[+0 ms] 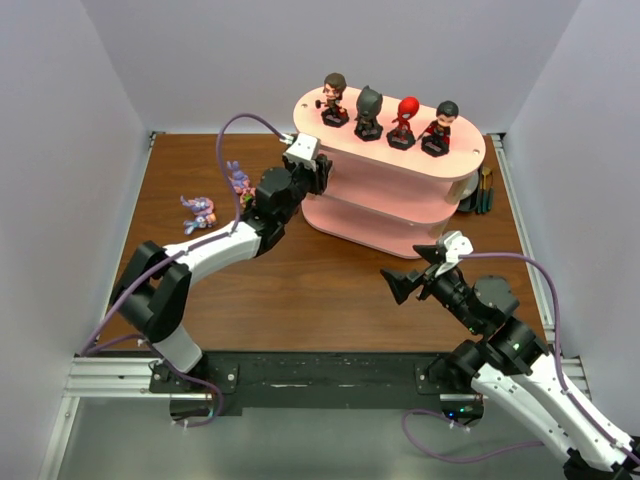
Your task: Place and organize the plastic toys onto the shelf
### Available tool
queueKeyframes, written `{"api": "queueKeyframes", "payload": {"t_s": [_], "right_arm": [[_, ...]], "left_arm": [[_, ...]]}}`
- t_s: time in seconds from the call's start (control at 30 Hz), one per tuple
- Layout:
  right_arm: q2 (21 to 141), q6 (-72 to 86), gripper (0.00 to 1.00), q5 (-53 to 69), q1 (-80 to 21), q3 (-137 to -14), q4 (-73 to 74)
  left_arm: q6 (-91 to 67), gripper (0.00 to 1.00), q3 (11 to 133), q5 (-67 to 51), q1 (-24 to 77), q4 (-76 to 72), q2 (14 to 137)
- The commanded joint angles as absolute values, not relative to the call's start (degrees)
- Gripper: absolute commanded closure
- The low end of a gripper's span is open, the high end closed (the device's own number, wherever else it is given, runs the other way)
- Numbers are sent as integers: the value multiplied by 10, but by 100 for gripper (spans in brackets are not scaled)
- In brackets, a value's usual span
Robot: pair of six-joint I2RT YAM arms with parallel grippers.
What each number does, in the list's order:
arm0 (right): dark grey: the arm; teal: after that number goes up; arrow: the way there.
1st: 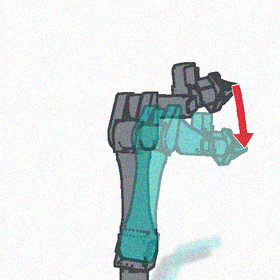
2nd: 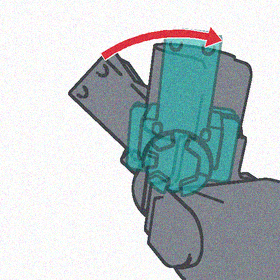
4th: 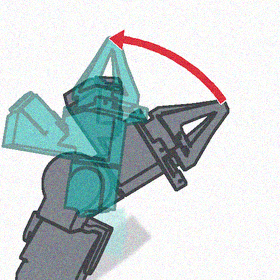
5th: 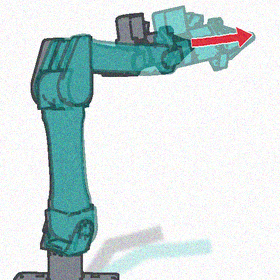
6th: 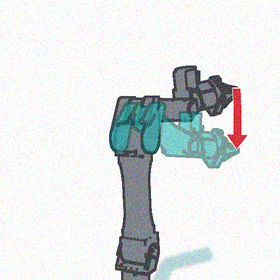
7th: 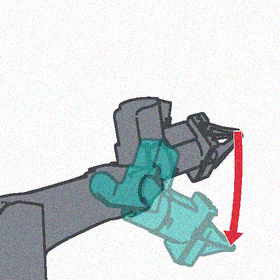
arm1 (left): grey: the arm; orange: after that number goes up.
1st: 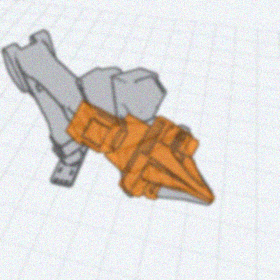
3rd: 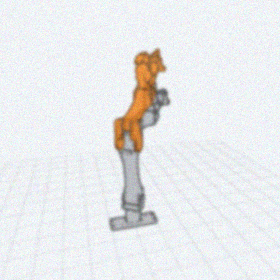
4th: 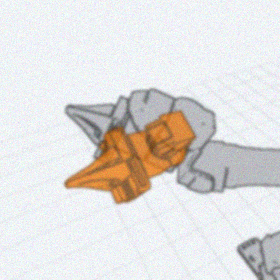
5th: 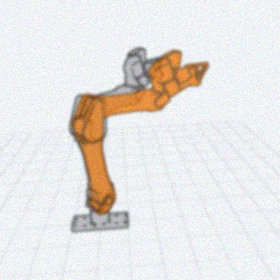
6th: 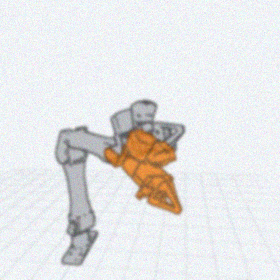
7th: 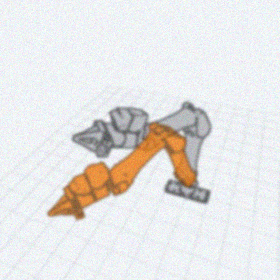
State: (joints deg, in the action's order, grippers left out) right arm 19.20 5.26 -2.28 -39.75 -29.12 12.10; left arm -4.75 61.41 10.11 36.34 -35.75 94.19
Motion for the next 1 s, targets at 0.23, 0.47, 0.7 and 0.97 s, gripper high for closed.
{"api": "queueKeyframes", "payload": {"t_s": [0.23, 0.47, 0.7, 0.97], "right_arm": [[192, 46, 2, -39, -397, -306, 112], [195, 47, 2, -40, -398, -302, 109], [194, 47, 2, -41, -398, -301, 109], [194, 47, 1, -40, -397, -302, 110]], "left_arm": [[-85, 86, 646, 76, 354, -418, 962], [-88, 57, 648, 83, 354, -407, 964], [-88, 39, 657, 87, 354, -397, 972], [-91, 24, 651, 86, 354, -393, 962]]}}
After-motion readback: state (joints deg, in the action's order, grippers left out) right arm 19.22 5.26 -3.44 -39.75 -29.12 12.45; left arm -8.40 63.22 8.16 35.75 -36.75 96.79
